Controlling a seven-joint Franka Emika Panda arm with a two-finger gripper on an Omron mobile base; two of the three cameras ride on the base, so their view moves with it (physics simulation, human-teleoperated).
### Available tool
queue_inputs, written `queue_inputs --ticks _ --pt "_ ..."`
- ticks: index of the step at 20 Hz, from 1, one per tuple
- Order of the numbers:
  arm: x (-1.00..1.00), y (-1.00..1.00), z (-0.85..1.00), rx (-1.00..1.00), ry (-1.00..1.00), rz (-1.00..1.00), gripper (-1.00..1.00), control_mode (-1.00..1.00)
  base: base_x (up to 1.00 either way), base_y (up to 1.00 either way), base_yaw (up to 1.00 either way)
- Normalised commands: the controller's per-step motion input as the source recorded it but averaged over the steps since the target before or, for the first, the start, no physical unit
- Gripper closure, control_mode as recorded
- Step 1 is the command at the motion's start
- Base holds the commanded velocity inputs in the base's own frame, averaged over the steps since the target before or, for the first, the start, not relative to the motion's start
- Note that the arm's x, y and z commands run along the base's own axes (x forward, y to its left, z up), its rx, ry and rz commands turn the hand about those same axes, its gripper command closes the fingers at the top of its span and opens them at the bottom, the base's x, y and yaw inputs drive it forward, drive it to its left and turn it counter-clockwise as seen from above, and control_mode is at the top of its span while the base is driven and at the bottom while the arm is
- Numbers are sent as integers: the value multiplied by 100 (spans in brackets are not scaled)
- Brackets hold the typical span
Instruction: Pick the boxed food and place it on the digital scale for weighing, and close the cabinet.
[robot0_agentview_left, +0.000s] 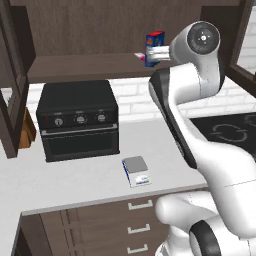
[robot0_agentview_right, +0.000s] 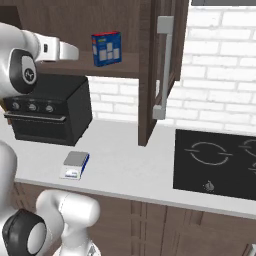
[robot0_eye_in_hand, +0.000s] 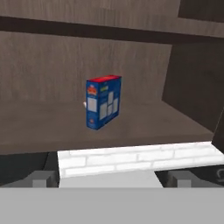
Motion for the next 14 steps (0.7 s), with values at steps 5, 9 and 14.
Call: queue_inputs --ticks 5,9,14 --pt "45 0 0 0 0 -3 -100 -100 0 0 0" --pt "45 0 0 0 0 -1 -100 -100 0 0 0" --pt "63 0 0 0 0 -1 -100 -100 0 0 0"
